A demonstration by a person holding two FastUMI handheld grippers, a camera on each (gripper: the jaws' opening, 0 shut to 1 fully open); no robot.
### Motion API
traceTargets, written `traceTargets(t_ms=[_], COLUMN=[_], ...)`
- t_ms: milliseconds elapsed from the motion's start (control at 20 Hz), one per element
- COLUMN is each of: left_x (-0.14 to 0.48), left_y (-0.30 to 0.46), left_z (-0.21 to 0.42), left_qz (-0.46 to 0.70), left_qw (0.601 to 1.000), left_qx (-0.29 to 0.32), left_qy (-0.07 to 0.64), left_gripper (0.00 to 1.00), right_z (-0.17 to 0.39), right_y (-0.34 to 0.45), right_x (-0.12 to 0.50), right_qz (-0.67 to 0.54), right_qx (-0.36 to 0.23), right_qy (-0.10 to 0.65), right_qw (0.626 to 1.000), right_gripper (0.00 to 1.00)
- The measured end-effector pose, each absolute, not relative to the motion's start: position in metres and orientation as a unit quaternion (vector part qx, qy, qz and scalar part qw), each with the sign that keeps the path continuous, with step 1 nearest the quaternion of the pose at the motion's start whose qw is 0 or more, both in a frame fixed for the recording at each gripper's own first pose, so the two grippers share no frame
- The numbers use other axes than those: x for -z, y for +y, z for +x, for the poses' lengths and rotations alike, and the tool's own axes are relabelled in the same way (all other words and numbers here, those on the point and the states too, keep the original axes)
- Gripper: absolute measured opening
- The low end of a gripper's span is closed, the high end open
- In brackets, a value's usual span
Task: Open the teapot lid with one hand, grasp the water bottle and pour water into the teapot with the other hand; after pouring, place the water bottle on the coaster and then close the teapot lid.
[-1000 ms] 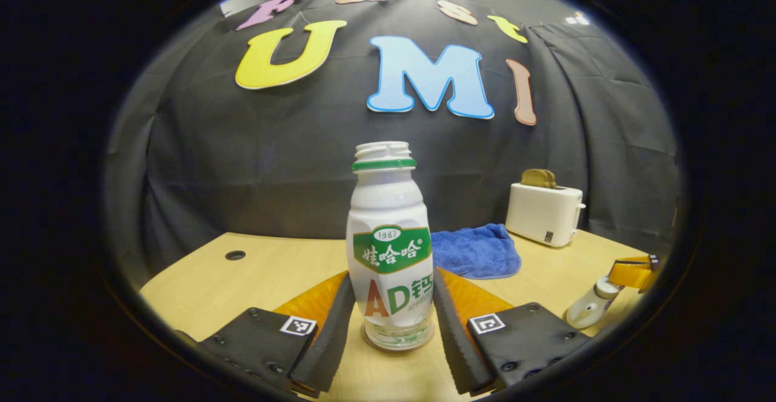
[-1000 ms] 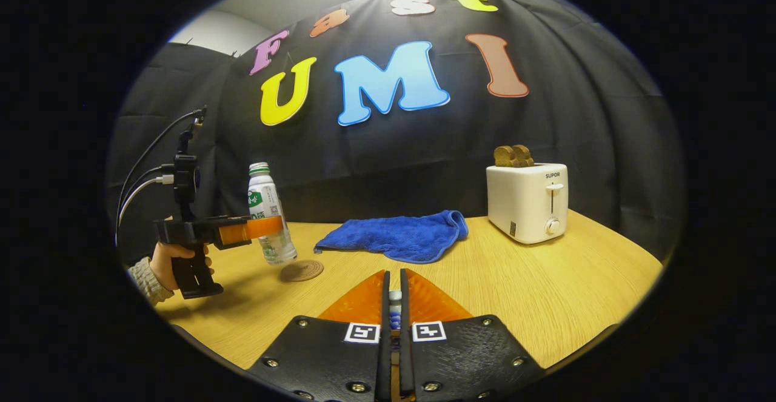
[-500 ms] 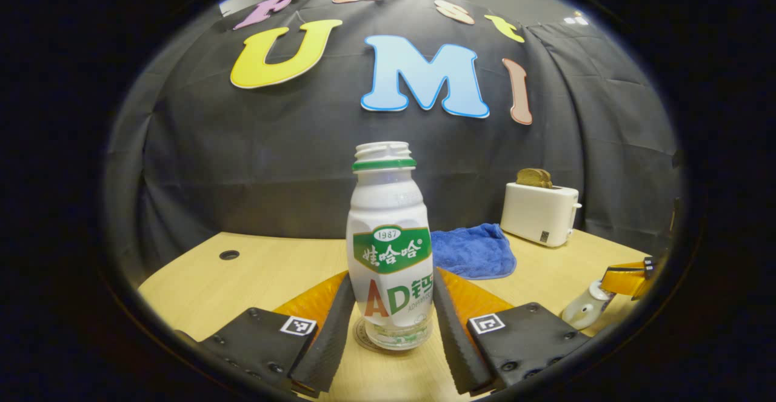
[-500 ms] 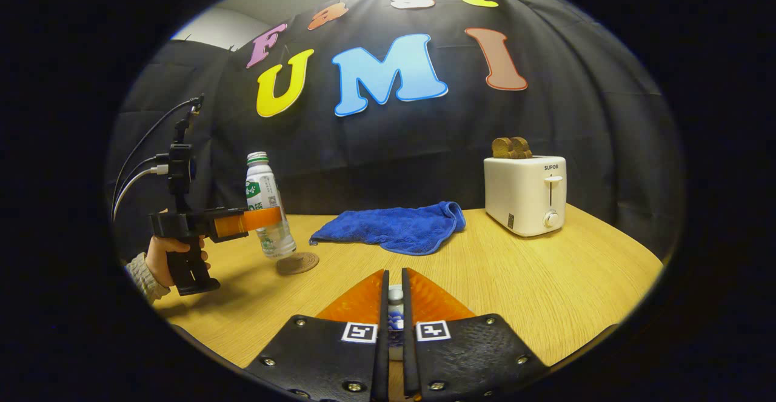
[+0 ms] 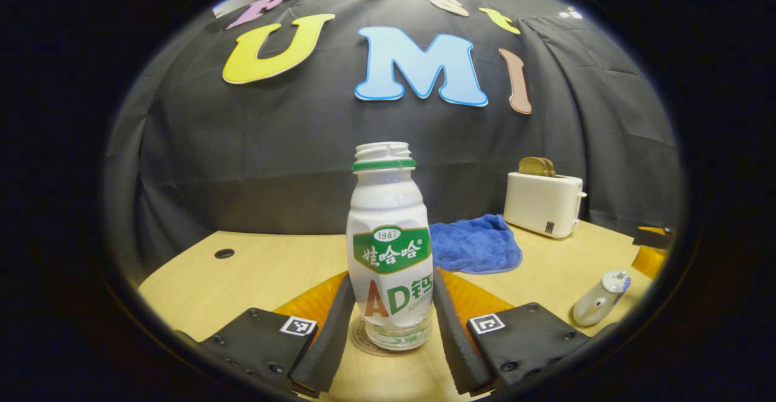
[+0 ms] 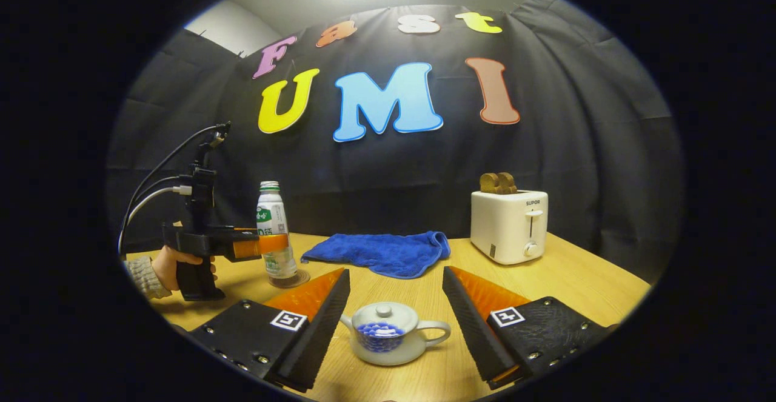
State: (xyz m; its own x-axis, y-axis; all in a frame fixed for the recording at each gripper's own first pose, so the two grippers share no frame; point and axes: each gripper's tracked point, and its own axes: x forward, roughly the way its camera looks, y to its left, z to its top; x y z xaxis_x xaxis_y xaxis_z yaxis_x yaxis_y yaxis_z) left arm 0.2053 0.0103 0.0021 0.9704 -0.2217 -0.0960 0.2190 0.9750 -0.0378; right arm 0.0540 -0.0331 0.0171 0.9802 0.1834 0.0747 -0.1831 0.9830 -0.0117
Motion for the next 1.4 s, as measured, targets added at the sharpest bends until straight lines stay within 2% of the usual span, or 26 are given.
traceTargets(t_ms=[100,450,500,700,850,900,1000,1200,1250,1400], left_x=[0.001,0.012,0.013,0.013,0.016,0.016,0.012,0.003,0.003,0.000], left_y=[0.010,0.010,0.010,0.012,0.012,0.011,0.012,0.010,0.009,0.009], left_z=[0.209,0.215,0.216,0.216,0.213,0.212,0.210,0.203,0.200,0.190], left_qz=[-0.007,-0.014,-0.015,-0.023,-0.023,-0.023,-0.021,-0.010,-0.008,-0.005], left_qw=[0.993,0.993,0.993,0.993,0.993,0.993,0.993,0.994,0.994,0.994], left_qx=[0.109,0.104,0.104,0.100,0.098,0.097,0.094,0.093,0.095,0.092], left_qy=[0.051,0.061,0.060,0.057,0.063,0.065,0.064,0.051,0.051,0.050], left_gripper=[0.82,0.82,0.77,0.87,0.82,1.00,0.96,0.96,1.00,0.91], right_z=[0.054,0.053,0.053,0.053,0.054,0.054,0.054,0.053,0.053,0.052], right_y=[-0.035,-0.036,-0.036,-0.038,-0.036,-0.035,-0.034,-0.035,-0.035,-0.036], right_x=[-0.018,-0.020,-0.020,-0.020,-0.019,-0.018,-0.019,-0.019,-0.020,-0.020], right_qz=[0.001,0.000,0.000,0.003,0.003,0.002,-0.001,-0.002,-0.002,0.001], right_qx=[-0.090,-0.087,-0.086,-0.084,-0.087,-0.087,-0.088,-0.089,-0.089,-0.090], right_qy=[-0.039,-0.043,-0.043,-0.044,-0.043,-0.042,-0.042,-0.044,-0.044,-0.047], right_qw=[0.995,0.995,0.995,0.995,0.995,0.995,0.995,0.995,0.995,0.995], right_gripper=[0.94,0.94,0.94,0.94,0.94,0.94,0.94,0.94,0.94,0.94])
